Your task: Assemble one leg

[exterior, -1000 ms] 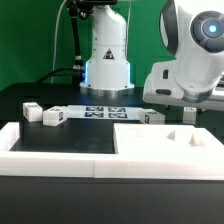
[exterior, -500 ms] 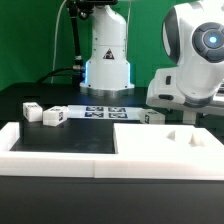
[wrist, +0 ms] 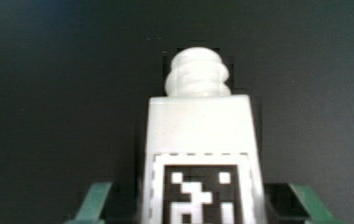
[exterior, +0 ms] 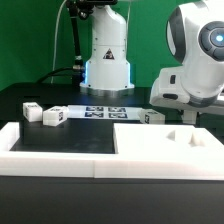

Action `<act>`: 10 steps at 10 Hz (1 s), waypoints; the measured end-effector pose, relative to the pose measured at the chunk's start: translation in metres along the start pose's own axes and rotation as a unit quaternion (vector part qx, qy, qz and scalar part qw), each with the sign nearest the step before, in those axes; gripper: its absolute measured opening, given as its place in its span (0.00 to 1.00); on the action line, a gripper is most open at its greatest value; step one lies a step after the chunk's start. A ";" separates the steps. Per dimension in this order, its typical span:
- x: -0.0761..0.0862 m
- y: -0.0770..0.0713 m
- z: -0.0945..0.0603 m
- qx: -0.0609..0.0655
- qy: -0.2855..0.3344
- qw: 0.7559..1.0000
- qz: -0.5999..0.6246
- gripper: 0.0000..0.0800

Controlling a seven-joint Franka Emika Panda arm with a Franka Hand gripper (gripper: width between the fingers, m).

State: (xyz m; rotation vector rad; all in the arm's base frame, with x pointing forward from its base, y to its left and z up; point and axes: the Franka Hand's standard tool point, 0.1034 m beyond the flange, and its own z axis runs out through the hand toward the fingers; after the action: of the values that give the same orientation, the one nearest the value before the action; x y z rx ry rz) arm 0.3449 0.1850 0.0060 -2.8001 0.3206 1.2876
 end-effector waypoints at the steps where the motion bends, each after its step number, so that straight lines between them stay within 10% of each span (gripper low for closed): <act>1: 0.000 0.000 0.000 0.000 0.000 1.000 0.000 0.36; 5: -0.001 0.004 -0.004 -0.006 -0.003 1.000 -0.014 0.36; 10: -0.031 0.030 -0.092 0.005 0.017 0.999 -0.040 0.36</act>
Offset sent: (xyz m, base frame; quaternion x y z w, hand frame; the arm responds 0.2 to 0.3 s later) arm 0.0000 0.0000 0.0000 0.0000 0.0000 0.0000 1.0000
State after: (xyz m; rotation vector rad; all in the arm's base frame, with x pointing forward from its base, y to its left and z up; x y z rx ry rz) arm 0.3880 0.1492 0.0915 -2.7984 0.2139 1.2187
